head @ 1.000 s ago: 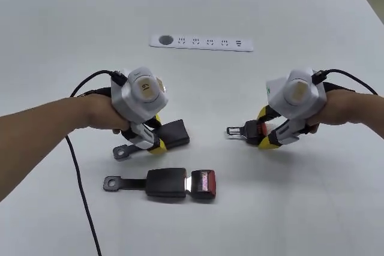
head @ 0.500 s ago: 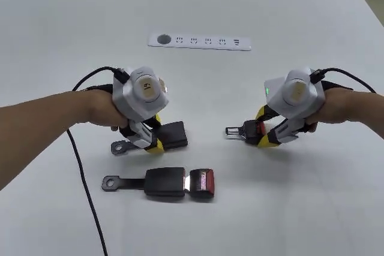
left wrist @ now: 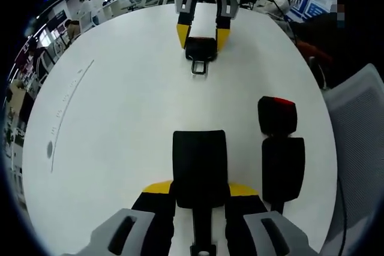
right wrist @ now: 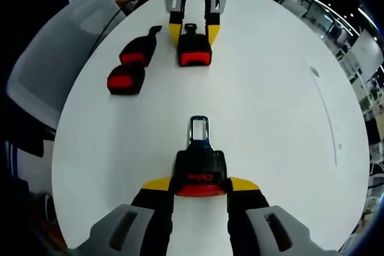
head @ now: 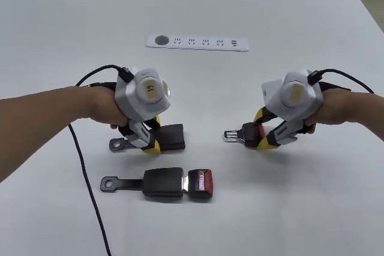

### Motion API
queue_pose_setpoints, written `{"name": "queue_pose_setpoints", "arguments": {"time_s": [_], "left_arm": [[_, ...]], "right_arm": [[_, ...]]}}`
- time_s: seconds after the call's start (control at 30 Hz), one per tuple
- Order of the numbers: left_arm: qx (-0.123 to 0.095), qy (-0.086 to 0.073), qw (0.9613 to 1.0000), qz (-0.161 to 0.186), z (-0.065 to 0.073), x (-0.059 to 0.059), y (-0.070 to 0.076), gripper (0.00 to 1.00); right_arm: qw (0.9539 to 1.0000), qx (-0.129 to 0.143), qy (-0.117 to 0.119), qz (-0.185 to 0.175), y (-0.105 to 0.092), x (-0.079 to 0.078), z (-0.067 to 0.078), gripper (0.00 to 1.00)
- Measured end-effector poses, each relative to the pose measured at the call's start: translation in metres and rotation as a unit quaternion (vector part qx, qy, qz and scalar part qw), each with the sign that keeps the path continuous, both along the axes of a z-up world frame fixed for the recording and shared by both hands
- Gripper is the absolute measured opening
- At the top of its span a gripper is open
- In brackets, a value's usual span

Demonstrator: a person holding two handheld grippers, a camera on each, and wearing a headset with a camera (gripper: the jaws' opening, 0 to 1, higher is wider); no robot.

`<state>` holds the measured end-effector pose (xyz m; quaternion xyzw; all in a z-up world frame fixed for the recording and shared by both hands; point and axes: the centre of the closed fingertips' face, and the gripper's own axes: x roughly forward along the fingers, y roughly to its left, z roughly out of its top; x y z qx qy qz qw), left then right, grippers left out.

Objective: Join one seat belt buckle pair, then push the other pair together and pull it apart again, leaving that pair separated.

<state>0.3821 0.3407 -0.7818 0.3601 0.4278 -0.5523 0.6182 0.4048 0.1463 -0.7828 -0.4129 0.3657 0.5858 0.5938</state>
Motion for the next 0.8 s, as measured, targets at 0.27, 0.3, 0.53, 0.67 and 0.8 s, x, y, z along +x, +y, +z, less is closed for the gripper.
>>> {"name": "queue_pose_setpoints", "arguments": {"time_s": [0.27, 0.3, 0.53, 0.67, 0.8], "left_arm": [[0.01, -0.004, 0.9998, -0.019, 0.0, 0.0, 0.0, 0.33], [0.01, -0.005, 0.9997, -0.021, 0.0, 0.0, 0.0, 0.33], [0.008, -0.008, 0.9995, -0.028, 0.0, -0.002, -0.001, 0.33], [0.006, -0.008, 0.9995, -0.032, 0.0, -0.001, -0.001, 0.33], [0.006, -0.008, 0.9994, -0.034, 0.0, -0.001, -0.001, 0.33]], "right_arm": [[1.0, 0.004, -0.001, 0.005, 0.007, -0.006, 0.002, 0.31], [1.0, 0.006, 0.0, 0.005, 0.009, -0.008, 0.004, 0.31], [0.9999, 0.013, -0.001, 0.011, 0.021, -0.012, 0.006, 0.31], [0.9998, 0.016, -0.001, 0.011, 0.027, -0.015, 0.008, 0.31], [0.9997, 0.021, -0.002, 0.012, 0.034, -0.015, 0.006, 0.31]]}}
